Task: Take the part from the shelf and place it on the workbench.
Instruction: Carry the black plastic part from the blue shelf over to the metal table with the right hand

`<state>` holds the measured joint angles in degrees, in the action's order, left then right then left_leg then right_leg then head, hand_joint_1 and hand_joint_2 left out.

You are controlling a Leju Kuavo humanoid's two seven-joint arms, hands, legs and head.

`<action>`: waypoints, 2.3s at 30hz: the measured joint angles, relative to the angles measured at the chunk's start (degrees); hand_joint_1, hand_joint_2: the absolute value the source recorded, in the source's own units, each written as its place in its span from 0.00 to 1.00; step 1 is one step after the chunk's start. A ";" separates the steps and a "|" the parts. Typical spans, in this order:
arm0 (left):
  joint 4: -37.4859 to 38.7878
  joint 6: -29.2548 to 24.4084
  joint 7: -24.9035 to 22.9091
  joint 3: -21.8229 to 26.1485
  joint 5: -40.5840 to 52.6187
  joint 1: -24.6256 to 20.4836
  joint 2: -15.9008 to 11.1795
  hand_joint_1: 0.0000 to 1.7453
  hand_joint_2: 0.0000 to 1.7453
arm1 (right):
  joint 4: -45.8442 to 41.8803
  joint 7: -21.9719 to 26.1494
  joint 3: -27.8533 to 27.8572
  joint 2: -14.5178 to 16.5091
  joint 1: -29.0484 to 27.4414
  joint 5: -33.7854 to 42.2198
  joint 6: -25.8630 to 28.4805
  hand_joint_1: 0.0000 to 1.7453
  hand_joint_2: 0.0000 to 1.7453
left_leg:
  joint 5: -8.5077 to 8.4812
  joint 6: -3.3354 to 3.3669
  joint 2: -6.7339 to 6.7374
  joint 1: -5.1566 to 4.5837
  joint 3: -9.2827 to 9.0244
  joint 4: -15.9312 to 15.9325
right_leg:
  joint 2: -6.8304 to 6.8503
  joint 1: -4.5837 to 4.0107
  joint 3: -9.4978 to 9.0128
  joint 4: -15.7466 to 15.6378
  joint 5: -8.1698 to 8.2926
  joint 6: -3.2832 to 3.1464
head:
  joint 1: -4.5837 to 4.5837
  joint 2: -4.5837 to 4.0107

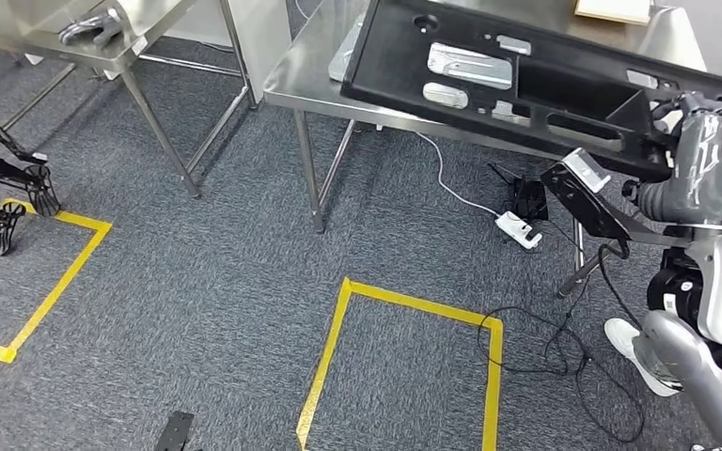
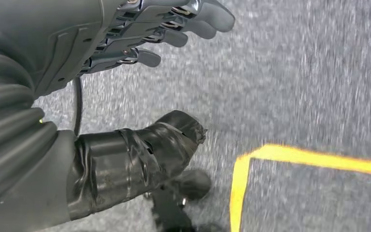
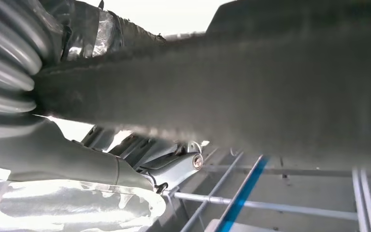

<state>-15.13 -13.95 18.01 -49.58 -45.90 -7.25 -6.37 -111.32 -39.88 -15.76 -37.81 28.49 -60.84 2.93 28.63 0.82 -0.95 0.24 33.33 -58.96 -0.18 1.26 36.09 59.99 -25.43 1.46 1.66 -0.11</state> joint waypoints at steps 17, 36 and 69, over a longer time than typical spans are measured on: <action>-0.05 -0.97 -0.71 -0.54 0.45 -0.29 -0.80 0.00 1.00 | -0.33 0.01 0.45 -0.56 -0.49 0.11 -1.27 1.00 1.00 | -3.90 1.38 0.54 -0.19 2.94 0.85 | 0.05 -0.65 -3.59 0.17 -4.23 -0.20 | 0.28 0.00; -0.34 -1.98 -0.79 -0.54 0.60 -1.39 -3.02 0.00 1.00 | -0.17 -0.05 1.43 -2.29 -1.89 0.41 -1.99 1.00 1.00 | 5.54 -1.32 0.56 0.26 6.78 -13.97 | -0.01 0.27 -1.38 -0.14 -1.14 -1.73 | 0.21 0.00; -0.91 -1.70 -1.00 -0.54 1.94 -0.81 -2.75 0.00 1.00 | 4.81 -0.22 11.29 -4.13 -9.78 4.65 -0.64 1.00 1.00 | 2.86 -0.80 0.61 0.00 8.99 -14.94 | -0.36 0.15 -2.01 0.10 -1.66 -1.78 | 0.28 0.00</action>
<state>-16.04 -15.65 17.01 -50.12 -43.97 -8.06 -9.12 -106.51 -40.11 -4.47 -41.94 18.71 -56.19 2.29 31.49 0.03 -0.34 0.24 42.32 -73.91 -0.54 1.42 34.08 60.08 -27.09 -0.31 1.93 -0.11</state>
